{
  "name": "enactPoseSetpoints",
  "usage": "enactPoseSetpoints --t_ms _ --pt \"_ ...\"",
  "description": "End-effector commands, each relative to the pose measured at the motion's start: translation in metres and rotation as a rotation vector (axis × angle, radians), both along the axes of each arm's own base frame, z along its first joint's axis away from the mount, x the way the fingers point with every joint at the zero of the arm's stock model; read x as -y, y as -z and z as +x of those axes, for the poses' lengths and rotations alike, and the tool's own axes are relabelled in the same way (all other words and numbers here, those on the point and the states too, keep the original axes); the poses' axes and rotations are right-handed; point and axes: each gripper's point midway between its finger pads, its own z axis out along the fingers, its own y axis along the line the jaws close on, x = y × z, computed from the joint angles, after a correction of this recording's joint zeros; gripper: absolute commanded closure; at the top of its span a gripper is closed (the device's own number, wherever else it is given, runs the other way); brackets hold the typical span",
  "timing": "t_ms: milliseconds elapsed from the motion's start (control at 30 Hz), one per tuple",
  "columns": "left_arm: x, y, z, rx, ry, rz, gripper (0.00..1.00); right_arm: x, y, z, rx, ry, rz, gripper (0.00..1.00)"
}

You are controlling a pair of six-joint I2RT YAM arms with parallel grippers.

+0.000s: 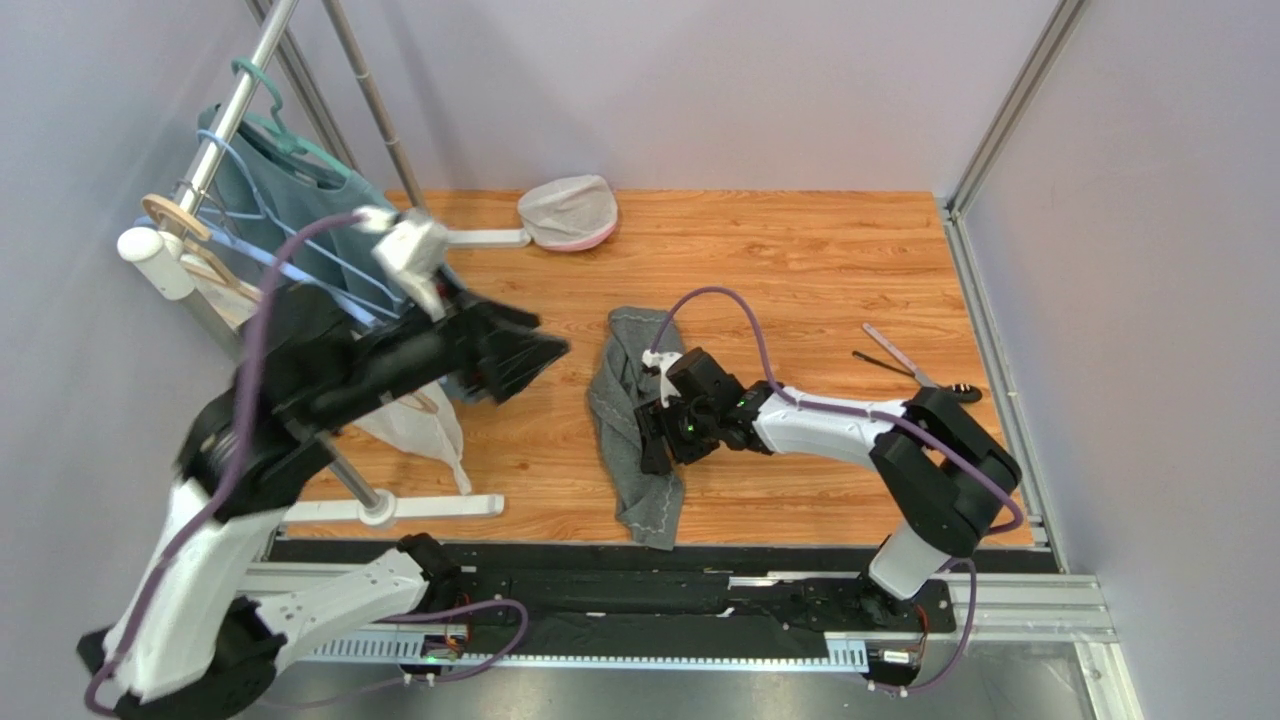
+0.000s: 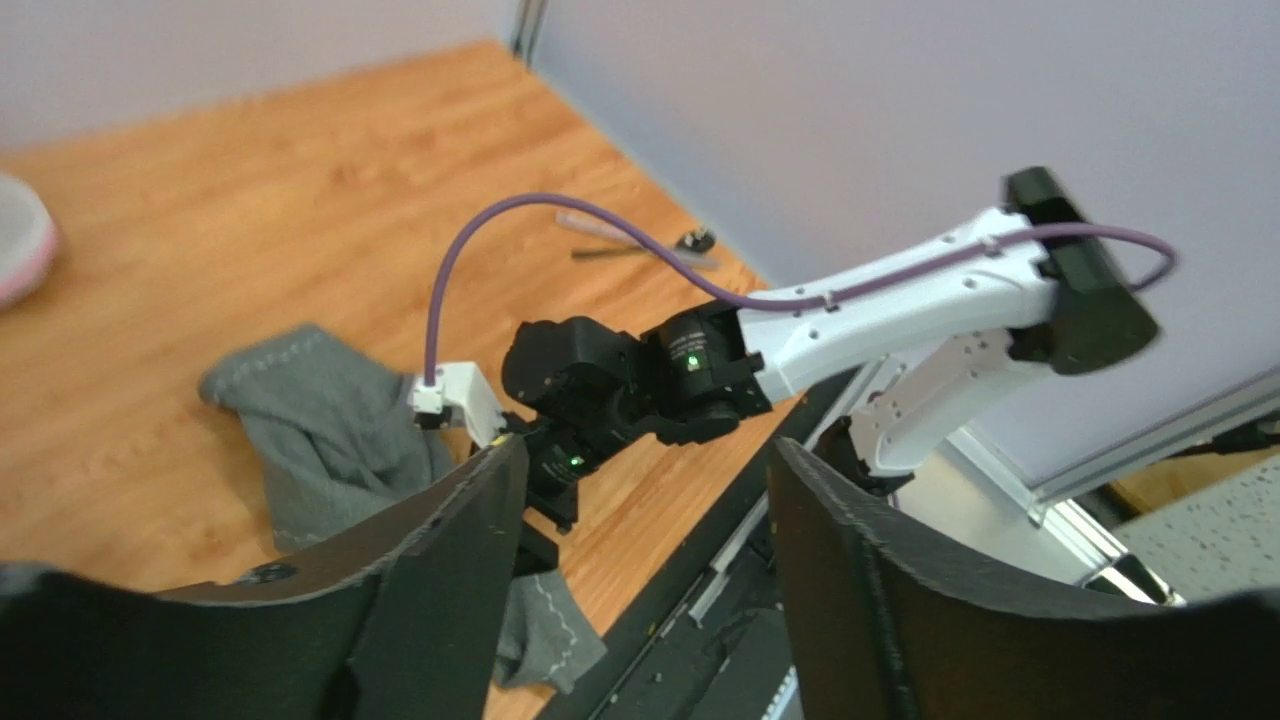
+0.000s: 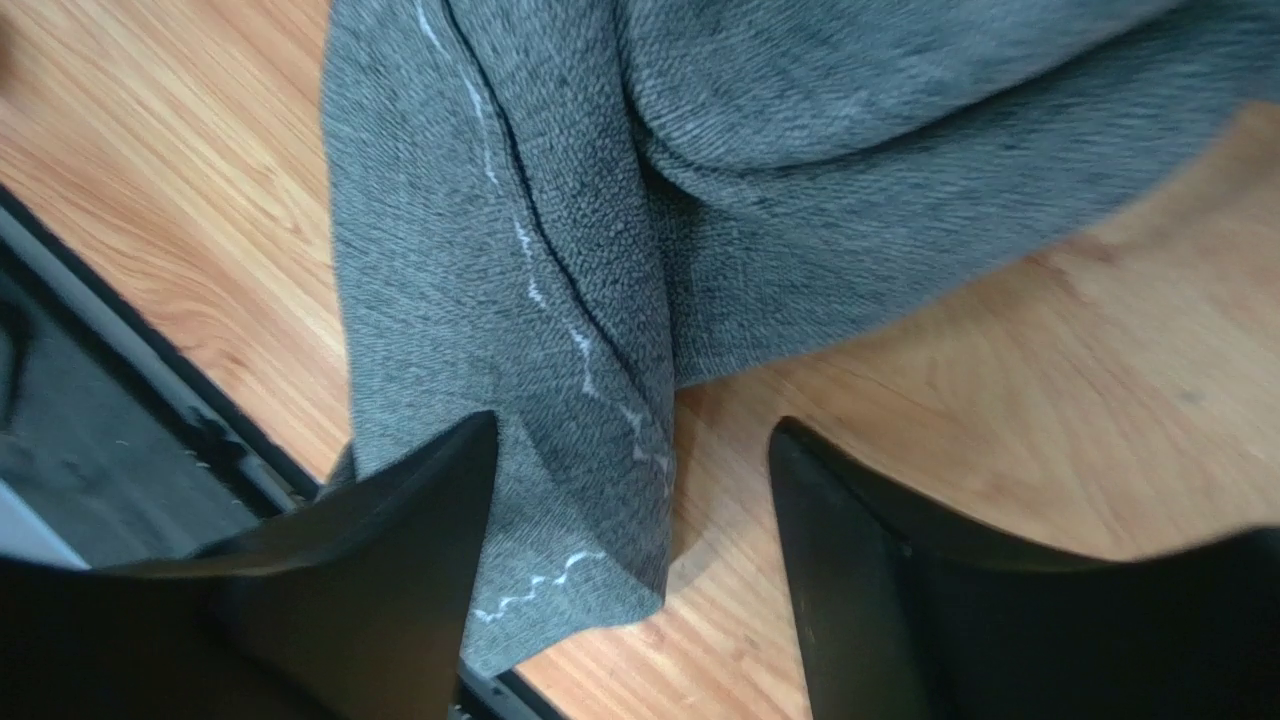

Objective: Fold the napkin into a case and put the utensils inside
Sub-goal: Pick up the crumpled napkin from the center of the board.

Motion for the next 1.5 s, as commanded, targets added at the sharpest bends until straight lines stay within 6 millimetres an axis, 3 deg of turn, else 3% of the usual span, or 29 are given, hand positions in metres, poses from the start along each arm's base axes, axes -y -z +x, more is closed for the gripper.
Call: enactPoseSetpoints --t_ms 0,33,67,100,167,200,267,300,433,533,633,700,800,833,867,900,967,1000,1067,1100,1167,1200,1267,1300,1333,1400,1433,1467 --pt "0.049 0.087 0.06 -0.364 -0.051 0.205 0.36 -0.013 0.005 0.001 0.015 0.024 0.059 0.42" --pt "0.064 0.105 0.078 -0.423 -0.062 0.247 0.37 -0.009 0.007 -0.002 0.007 0.044 0.067 0.54" --pt "0.068 0.116 0.093 -0.44 -0.103 0.275 0.37 0.001 0.009 -0.008 0.01 0.078 0.07 0.57" --pt "0.076 0.144 0.11 -0.5 -0.136 0.34 0.37 0.004 0.008 -0.008 0.011 0.12 0.09 0.62" --pt "0.076 0.165 0.135 -0.522 -0.233 0.4 0.36 0.019 0.015 -0.018 0.008 0.158 0.083 0.64" --pt "0.078 0.192 0.15 -0.562 -0.29 0.463 0.36 0.016 0.002 -0.016 0.037 0.16 0.133 0.64" --pt "0.074 0.22 0.167 -0.596 -0.385 0.533 0.32 0.018 0.0 -0.021 0.03 0.165 0.156 0.67" --pt "0.075 0.251 0.175 -0.647 -0.418 0.595 0.31 0.02 -0.001 -0.025 0.031 0.165 0.171 0.67" --pt "0.079 0.317 0.185 -0.765 -0.475 0.691 0.26 0.026 0.002 -0.032 0.028 0.153 0.169 0.78" --pt "0.078 0.349 0.194 -0.807 -0.494 0.693 0.26 0.028 -0.001 -0.034 0.038 0.147 0.181 0.84" --pt "0.078 0.365 0.203 -0.809 -0.512 0.687 0.27 0.028 -0.007 -0.034 0.051 0.141 0.197 0.86" --pt "0.081 0.375 0.203 -0.838 -0.489 0.676 0.33 0.029 -0.01 -0.035 0.055 0.136 0.195 0.87" --pt "0.082 0.38 0.206 -0.846 -0.483 0.664 0.54 0.03 -0.021 -0.032 0.089 0.129 0.196 0.9" --pt "0.082 0.378 0.208 -0.836 -0.473 0.663 0.77 0.034 -0.02 -0.034 0.08 0.127 0.174 0.92" --pt "0.08 0.375 0.206 -0.842 -0.464 0.67 0.92 0.037 -0.027 -0.032 0.095 0.133 0.162 0.94" --pt "0.078 0.357 0.21 -0.809 -0.47 0.655 1.0 0.04 -0.031 -0.031 0.114 0.126 0.141 1.0" --pt "0.07 0.331 0.206 -0.768 -0.475 0.666 1.0 0.055 -0.046 -0.025 0.149 0.15 0.058 1.0" --pt "0.07 0.294 0.206 -0.697 -0.454 0.628 1.0 0.061 -0.061 -0.022 0.202 0.137 0.043 1.0" --pt "0.068 0.253 0.195 -0.641 -0.392 0.602 1.0 0.08 -0.088 -0.009 0.295 0.188 -0.021 1.0" --pt "0.07 0.206 0.19 -0.547 -0.346 0.546 1.0 0.089 -0.122 -0.008 0.34 0.204 -0.02 1.0" --pt "0.074 0.166 0.167 -0.507 -0.23 0.493 1.0 0.113 -0.15 -0.009 0.407 0.217 -0.083 1.0" --pt "0.074 0.125 0.157 -0.43 -0.182 0.433 1.0 0.115 -0.19 -0.004 0.472 0.241 -0.035 1.0" --pt "0.079 0.094 0.13 -0.41 -0.063 0.377 1.0 0.129 -0.233 -0.008 0.552 0.262 0.007 1.0" --pt "0.077 0.065 0.116 -0.362 -0.028 0.322 1.0 0.135 -0.246 -0.014 0.562 0.252 0.012 1.0" --pt "0.08 0.052 0.101 -0.353 0.039 0.287 1.0 0.139 -0.286 -0.02 0.622 0.257 0.089 1.0" --pt "0.076 0.022 0.077 -0.31 0.105 0.219 1.0 0.154 -0.31 -0.029 0.66 0.259 0.098 1.0" --pt "0.075 0.012 0.067 -0.298 0.131 0.196 1.0 0.16 -0.339 -0.035 0.704 0.268 0.151 1.0" --pt "0.074 0.004 0.057 -0.289 0.161 0.172 1.0 0.166 -0.348 -0.043 0.718 0.251 0.161 1.0"
